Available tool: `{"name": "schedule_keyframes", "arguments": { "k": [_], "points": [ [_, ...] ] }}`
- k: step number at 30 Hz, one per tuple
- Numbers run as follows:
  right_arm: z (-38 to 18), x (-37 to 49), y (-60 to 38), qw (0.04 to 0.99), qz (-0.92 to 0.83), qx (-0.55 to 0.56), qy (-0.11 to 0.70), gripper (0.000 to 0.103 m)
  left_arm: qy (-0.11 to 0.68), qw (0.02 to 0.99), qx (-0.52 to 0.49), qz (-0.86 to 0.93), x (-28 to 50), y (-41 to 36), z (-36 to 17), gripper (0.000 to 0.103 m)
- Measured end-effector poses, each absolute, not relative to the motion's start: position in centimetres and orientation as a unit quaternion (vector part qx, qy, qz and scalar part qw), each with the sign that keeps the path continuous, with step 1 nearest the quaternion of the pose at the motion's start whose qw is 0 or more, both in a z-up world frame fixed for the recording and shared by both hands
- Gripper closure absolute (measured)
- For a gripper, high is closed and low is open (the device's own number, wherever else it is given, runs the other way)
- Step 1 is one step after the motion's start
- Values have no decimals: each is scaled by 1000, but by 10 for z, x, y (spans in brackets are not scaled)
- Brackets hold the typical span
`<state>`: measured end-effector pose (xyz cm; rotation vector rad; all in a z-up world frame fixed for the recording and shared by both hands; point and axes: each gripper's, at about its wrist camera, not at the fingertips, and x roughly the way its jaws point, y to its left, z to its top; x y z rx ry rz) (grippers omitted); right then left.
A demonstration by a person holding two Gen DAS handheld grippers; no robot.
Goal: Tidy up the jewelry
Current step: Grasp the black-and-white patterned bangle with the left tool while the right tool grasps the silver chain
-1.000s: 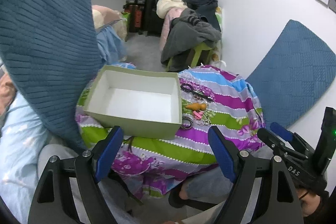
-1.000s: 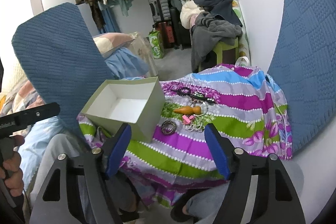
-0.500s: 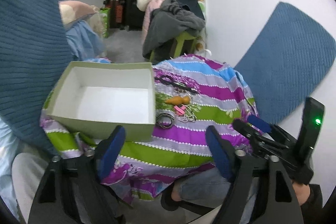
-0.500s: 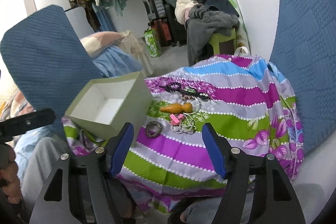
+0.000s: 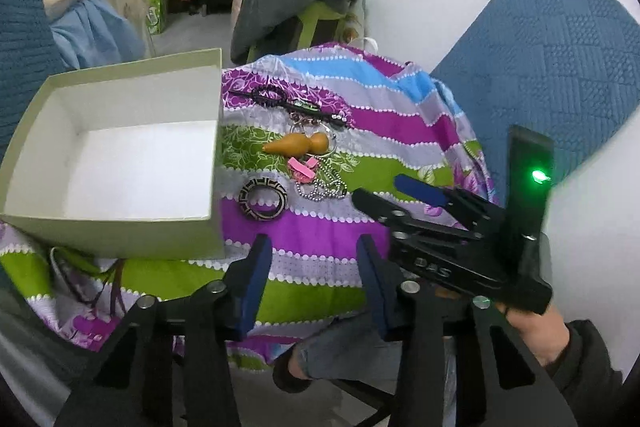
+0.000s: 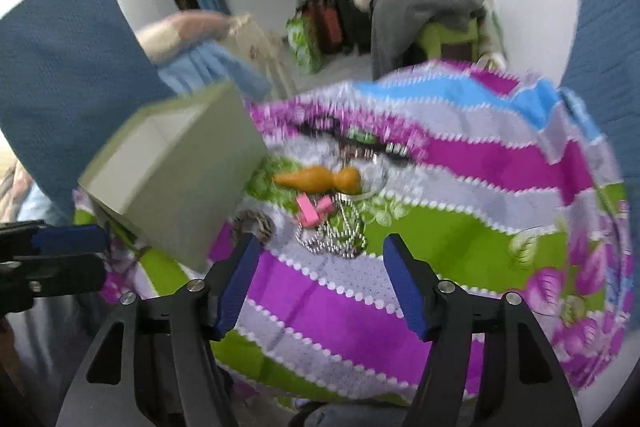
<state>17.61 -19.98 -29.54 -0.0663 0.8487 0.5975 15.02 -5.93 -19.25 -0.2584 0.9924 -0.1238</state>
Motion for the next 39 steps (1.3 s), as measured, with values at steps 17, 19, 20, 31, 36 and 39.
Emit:
{"name": "schedule_keyframes", "arguments": {
  "k": [17,19,20,31,36,39],
  "points": [
    [-348,211,-160,844,293,-162,418,75,503,858,-102,-32,188,-64,-236,74],
    [-347,213,-162,845,284,-161,424,95,507,856,-102,-27,193,-65,-241,74],
    [-347,215,-164,844,283,-155,429,95,508,855,-101,-24,194,-65,-243,74],
    [-326,220,-205,859,274,-57,429,98,526,845,-93,-12,226,-78,-270,74],
    [-317,217,-219,866,274,-28,416,98,528,848,-44,20,235,-88,-282,74],
    [-314,217,-224,869,274,-15,412,98,532,845,-27,40,243,-89,-291,77]
  ]
}}
